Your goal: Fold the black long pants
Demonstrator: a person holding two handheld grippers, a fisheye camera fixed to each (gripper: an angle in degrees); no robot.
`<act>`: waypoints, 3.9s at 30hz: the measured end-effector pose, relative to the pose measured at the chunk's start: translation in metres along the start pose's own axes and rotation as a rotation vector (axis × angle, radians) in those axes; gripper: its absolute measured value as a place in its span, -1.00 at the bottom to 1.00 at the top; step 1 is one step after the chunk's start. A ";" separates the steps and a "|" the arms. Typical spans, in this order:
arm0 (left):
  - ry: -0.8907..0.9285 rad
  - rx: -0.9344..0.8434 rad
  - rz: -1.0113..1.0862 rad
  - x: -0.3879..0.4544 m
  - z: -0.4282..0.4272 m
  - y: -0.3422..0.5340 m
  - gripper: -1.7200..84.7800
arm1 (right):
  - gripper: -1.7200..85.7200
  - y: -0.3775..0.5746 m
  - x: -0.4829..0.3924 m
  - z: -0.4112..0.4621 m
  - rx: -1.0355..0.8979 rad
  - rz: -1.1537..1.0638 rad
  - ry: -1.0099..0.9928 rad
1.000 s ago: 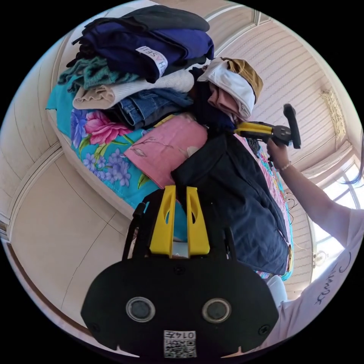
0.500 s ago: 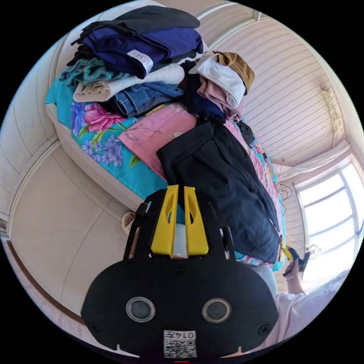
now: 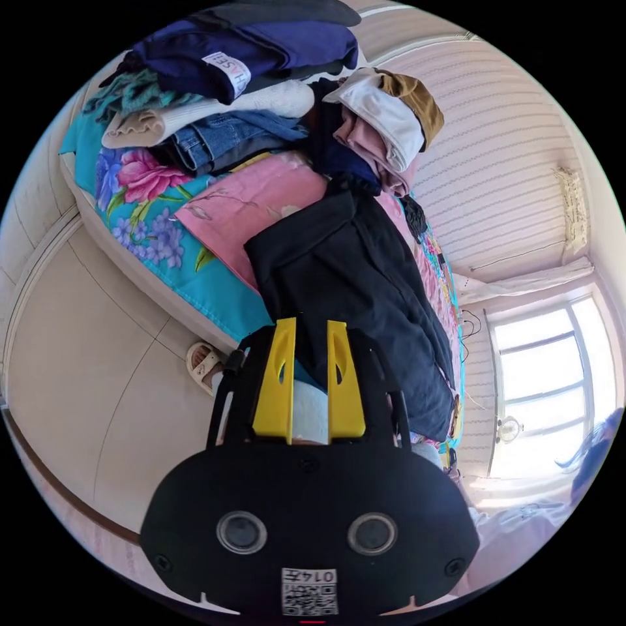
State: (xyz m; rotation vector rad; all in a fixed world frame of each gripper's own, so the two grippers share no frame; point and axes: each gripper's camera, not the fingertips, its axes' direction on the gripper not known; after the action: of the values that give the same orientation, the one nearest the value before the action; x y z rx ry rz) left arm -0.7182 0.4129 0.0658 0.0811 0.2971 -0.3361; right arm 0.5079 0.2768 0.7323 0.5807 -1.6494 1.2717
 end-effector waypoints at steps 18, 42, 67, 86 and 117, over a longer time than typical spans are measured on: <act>0.007 0.050 -0.112 -0.002 0.013 -0.018 -0.70 | -0.96 -0.084 -0.243 -0.099 -0.063 -0.154 0.007; 0.113 0.143 0.280 0.129 -0.026 -0.114 -0.98 | -0.96 -0.138 -0.611 -0.044 -0.207 -0.556 0.078; -0.045 0.295 0.127 0.120 -0.015 -0.165 -0.78 | -0.77 -0.130 -0.555 0.040 -0.105 -0.455 0.043; 0.271 0.195 -0.148 0.095 0.068 -0.147 -0.72 | -0.95 -0.153 -0.473 0.159 -0.064 -0.243 -0.003; -0.425 -0.081 0.569 0.263 0.003 0.053 -0.78 | -0.87 0.162 -0.242 0.107 -0.211 -0.732 0.576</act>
State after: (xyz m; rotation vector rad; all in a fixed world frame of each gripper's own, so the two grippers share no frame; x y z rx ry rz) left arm -0.4622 0.3802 -0.0088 0.0108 -0.1388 0.2258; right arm 0.4435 0.1934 0.4402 0.5464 -0.9329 0.6253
